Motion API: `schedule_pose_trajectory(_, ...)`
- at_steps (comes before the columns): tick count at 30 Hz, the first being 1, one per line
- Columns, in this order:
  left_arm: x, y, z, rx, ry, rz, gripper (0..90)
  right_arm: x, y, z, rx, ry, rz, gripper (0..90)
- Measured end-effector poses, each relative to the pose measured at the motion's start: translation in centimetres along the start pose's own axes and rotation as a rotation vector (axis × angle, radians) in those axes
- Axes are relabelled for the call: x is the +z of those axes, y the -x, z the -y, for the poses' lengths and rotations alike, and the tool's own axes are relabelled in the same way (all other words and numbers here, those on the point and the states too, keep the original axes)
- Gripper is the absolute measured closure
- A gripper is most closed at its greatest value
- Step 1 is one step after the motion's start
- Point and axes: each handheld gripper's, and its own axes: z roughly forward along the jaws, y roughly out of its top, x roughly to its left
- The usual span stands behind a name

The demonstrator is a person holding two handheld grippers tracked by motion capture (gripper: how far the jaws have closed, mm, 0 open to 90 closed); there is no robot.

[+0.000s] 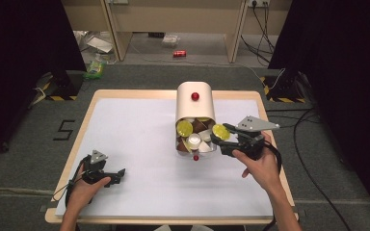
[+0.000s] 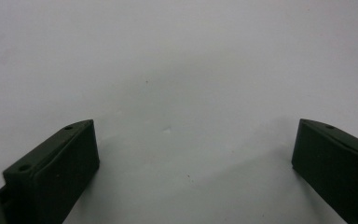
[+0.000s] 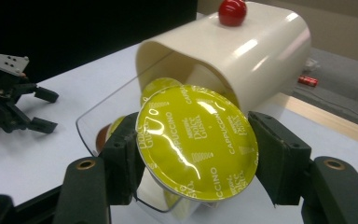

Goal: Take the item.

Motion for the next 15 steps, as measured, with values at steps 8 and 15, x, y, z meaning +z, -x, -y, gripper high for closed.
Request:
schedule_pose_trajectory(8,0.0,0.0,0.0,0.000,0.000,0.000,0.0,-0.5,1.9,1.0,0.025,-0.011,0.056,40.4)
schedule_pose_trajectory(15,0.0,0.0,0.0,0.002,0.000,0.000,0.0,-0.3,3.3,1.8,0.052,-0.020,0.090,40.5)
